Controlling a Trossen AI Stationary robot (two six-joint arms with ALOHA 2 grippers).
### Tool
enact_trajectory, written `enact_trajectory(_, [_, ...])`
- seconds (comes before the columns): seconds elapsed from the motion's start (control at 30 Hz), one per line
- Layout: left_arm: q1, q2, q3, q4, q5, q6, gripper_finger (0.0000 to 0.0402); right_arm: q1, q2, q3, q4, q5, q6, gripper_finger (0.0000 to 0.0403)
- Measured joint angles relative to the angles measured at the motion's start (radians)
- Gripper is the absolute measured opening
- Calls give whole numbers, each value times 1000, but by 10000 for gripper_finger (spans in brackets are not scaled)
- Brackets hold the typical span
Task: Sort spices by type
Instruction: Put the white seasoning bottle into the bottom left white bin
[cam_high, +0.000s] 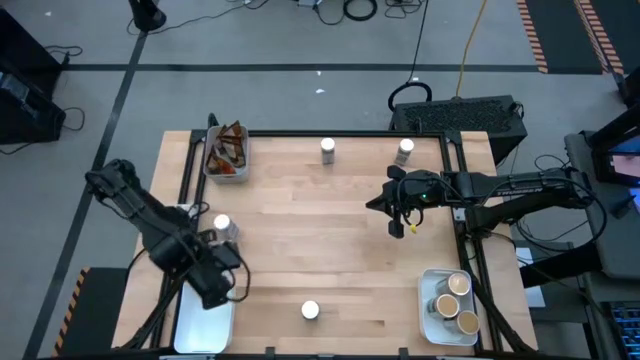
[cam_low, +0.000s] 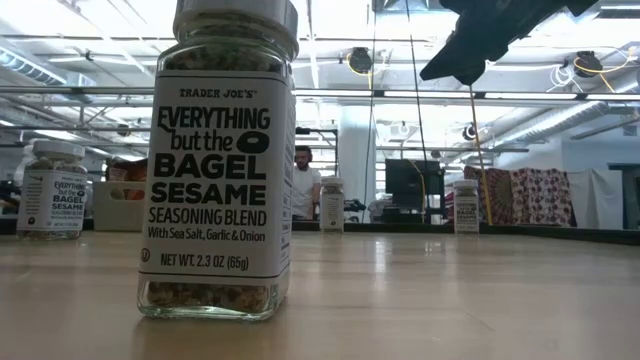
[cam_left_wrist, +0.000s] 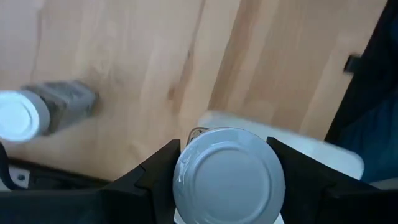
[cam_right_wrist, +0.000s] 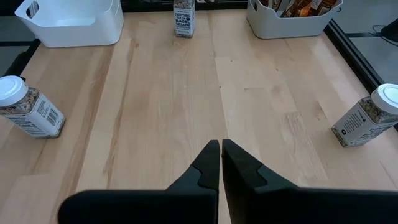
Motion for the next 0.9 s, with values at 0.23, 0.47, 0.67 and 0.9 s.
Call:
enact_trajectory(0.23, [-142, 0, -75, 32, 0, -80, 206, 0, 0, 0, 0, 0, 0, 0])
enact_trajectory(0.47, [-228, 0, -192, 142, -2, -105, 206, 0, 0, 0, 0, 0, 0, 0])
enact_trajectory(0.67, [-260, 1, -284, 263, -10, -106, 206, 0, 0, 0, 0, 0, 0, 0])
enact_trajectory(0.9, [-331, -11, -359, 271, -91, -276, 206, 0, 0, 0, 0, 0, 0, 0])
